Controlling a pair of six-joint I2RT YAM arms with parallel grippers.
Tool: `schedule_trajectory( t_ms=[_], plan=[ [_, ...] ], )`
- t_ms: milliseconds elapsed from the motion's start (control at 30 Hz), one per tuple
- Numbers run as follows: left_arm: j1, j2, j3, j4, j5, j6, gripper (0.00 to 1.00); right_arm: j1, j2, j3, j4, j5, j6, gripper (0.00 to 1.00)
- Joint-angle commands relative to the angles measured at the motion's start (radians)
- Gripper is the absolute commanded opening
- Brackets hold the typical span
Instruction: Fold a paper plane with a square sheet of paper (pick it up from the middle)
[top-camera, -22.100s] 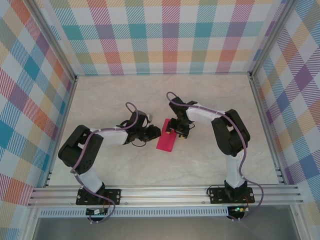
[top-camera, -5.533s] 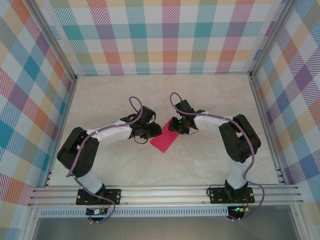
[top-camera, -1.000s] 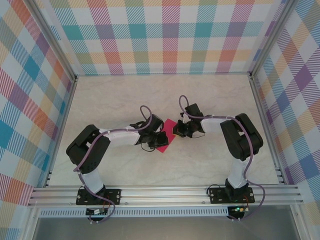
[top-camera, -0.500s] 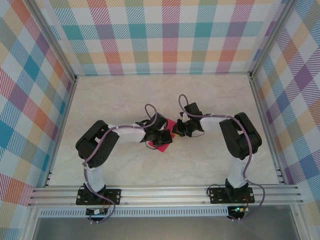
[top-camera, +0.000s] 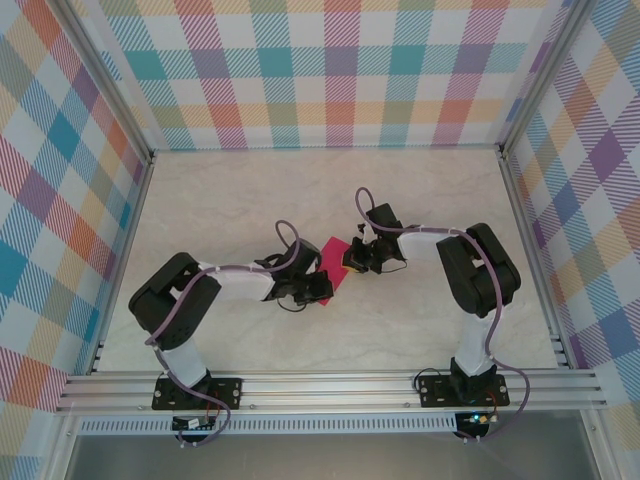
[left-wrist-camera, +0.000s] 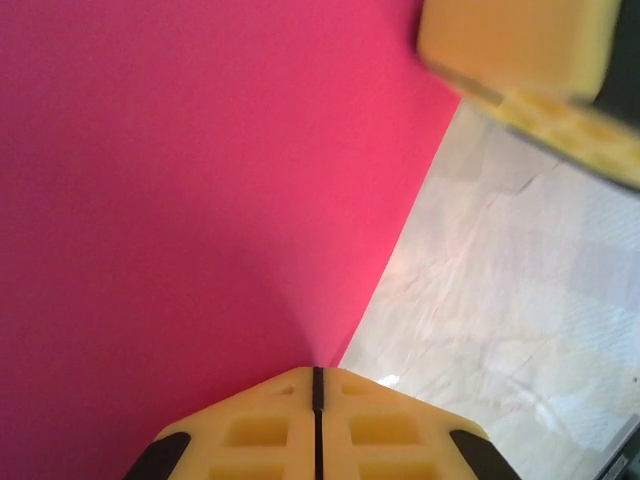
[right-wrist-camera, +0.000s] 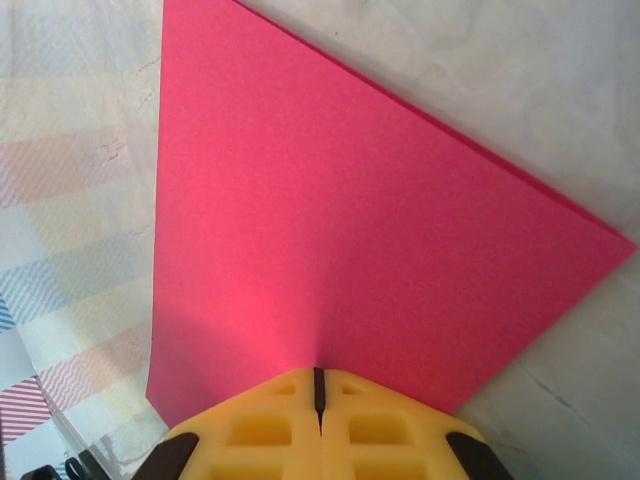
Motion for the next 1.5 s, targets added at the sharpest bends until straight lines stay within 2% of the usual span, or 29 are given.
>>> schedule_trajectory(
  t_ms=[0, 300, 400, 567, 667, 767, 833, 1133, 1300, 1467],
  plan=[
    [-0.013, -0.041, -0.077, -0.155, 0.041, -0.005, 0.07, -0.005, 0.077, -0.007, -0.068, 0.104, -0.001, 0.02],
    [-0.014, -0.099, -0.083, -0.227, 0.036, 0.050, 0.07, -0.004, 0.081, 0.001, -0.069, 0.098, -0.006, 0.02],
    [-0.015, -0.128, -0.043, -0.265, -0.021, 0.054, 0.09, -0.004, 0.055, 0.007, -0.068, 0.086, -0.015, 0.02],
    [0.016, -0.206, 0.045, -0.367, -0.135, 0.071, 0.19, -0.004, -0.056, 0.022, -0.074, 0.062, -0.050, 0.05],
    [0.058, -0.225, 0.064, -0.376, -0.147, 0.080, 0.31, -0.003, -0.130, 0.028, -0.099, 0.080, -0.068, 0.14],
    [0.099, -0.215, 0.064, -0.365, -0.130, 0.080, 0.45, 0.000, -0.172, 0.039, -0.156, 0.154, -0.075, 0.32],
    [0.121, -0.202, 0.058, -0.346, -0.110, 0.074, 0.48, 0.000, -0.183, 0.045, -0.181, 0.200, -0.070, 0.40],
    [0.177, -0.130, 0.013, -0.233, -0.021, 0.007, 0.62, 0.000, -0.100, 0.126, -0.201, 0.211, -0.051, 0.45],
    [0.180, -0.111, 0.018, -0.217, -0.011, 0.007, 0.62, 0.001, -0.064, 0.153, -0.204, 0.200, -0.050, 0.48],
    [0.182, -0.101, 0.021, -0.204, 0.005, 0.011, 0.57, 0.001, -0.061, 0.149, -0.201, 0.193, -0.053, 0.47]
  ],
)
